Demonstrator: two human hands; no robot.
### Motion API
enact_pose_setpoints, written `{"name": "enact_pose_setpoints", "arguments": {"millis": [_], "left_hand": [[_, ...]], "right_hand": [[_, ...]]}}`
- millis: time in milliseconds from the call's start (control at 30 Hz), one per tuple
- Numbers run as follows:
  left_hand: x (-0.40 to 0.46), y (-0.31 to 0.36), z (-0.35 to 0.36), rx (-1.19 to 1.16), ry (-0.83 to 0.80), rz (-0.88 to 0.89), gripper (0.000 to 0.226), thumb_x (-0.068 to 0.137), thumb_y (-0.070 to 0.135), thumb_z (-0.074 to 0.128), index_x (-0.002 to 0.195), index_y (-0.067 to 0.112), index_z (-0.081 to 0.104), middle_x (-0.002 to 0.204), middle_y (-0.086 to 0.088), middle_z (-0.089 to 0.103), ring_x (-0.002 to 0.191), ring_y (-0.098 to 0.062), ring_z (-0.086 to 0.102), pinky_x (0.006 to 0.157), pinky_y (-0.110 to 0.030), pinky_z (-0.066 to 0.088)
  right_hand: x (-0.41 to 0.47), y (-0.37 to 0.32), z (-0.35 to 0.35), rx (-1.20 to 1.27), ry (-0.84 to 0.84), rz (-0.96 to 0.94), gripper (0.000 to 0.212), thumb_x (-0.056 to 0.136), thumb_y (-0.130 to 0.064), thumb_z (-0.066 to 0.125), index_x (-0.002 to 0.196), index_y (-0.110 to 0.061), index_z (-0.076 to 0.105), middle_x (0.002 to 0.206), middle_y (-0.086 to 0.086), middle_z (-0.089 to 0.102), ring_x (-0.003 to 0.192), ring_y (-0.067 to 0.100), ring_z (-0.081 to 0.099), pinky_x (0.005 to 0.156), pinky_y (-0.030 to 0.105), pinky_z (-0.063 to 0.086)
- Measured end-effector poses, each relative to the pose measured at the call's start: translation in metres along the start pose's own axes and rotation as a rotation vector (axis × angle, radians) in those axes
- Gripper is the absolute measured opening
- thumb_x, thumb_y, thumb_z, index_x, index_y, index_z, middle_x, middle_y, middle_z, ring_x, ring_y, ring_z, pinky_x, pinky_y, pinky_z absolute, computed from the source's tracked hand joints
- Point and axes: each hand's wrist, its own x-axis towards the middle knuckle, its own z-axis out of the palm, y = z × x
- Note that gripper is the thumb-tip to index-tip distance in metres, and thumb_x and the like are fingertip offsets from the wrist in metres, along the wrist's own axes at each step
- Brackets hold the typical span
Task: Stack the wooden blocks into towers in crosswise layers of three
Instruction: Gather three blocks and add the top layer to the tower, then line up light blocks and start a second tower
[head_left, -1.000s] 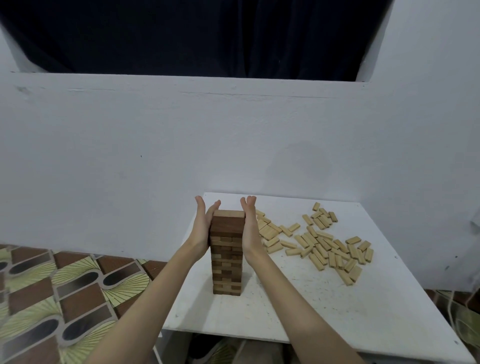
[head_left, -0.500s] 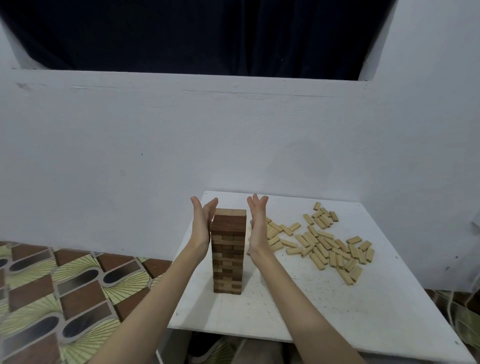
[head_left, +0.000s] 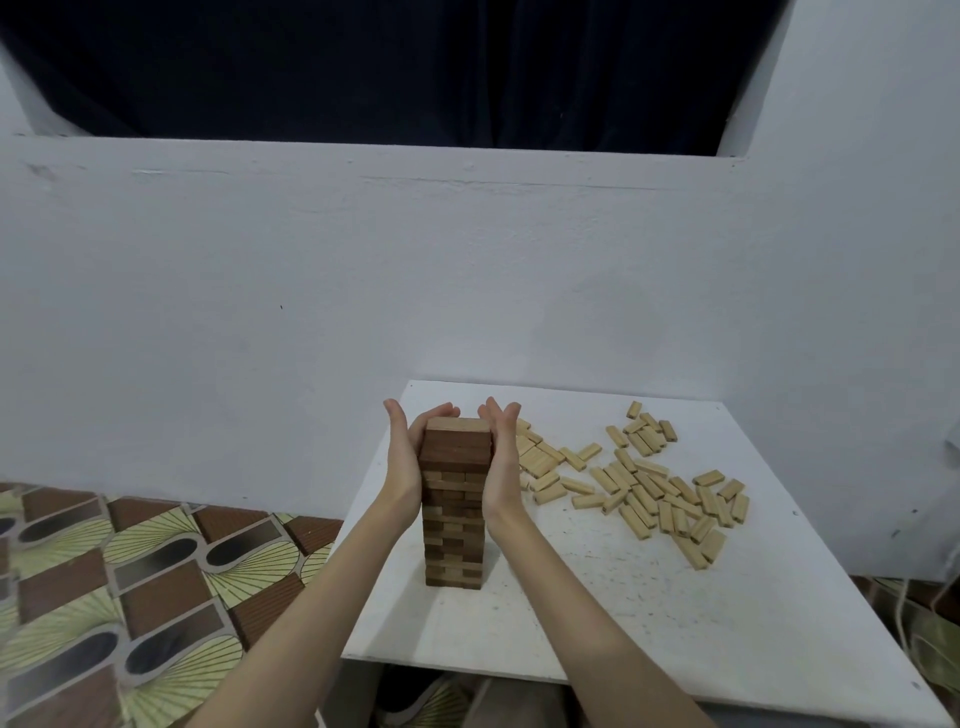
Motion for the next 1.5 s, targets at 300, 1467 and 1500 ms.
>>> {"name": "enact_pose_setpoints", "arguments": {"millis": [300,1467,1500], "left_hand": [[0.003,0.001,-0.004,0.075,-0.023,0.007,0.081,0.092,0.064,0.004,0.109,0.014,0.065,0.106,0.001,0.07,0.099,-0.019,0.065,0.086,-0.031,0.05],[-0.033,-0.153,0.097,1.077,-0.122,0.311,0.028,0.096,0.018,0.043,0.124,0.016,0.048,0.134,-0.001,0.043,0.127,-0.013,0.034,0.103,-0.021,0.028],[-0.03,-0.157,0.095,1.103,-0.1,0.291,0.029,0.096,0.017,0.043,0.125,0.015,0.047,0.137,-0.003,0.041,0.129,-0.015,0.032,0.105,-0.023,0.028]], "right_hand": [[0.003,-0.002,-0.009,-0.056,0.0,-0.027,0.071,0.094,-0.063,0.014,0.149,-0.022,0.029,0.153,-0.005,0.031,0.139,0.011,0.03,0.108,0.02,0.029],[-0.029,0.06,-0.274,-1.237,0.11,-0.165,0.027,0.089,-0.013,0.061,0.116,-0.015,0.063,0.127,0.001,0.052,0.124,0.018,0.043,0.105,0.022,0.03],[-0.029,0.063,-0.276,-1.292,0.113,-0.163,0.029,0.088,-0.012,0.061,0.117,-0.014,0.063,0.131,0.003,0.05,0.127,0.021,0.041,0.105,0.025,0.03]]}}
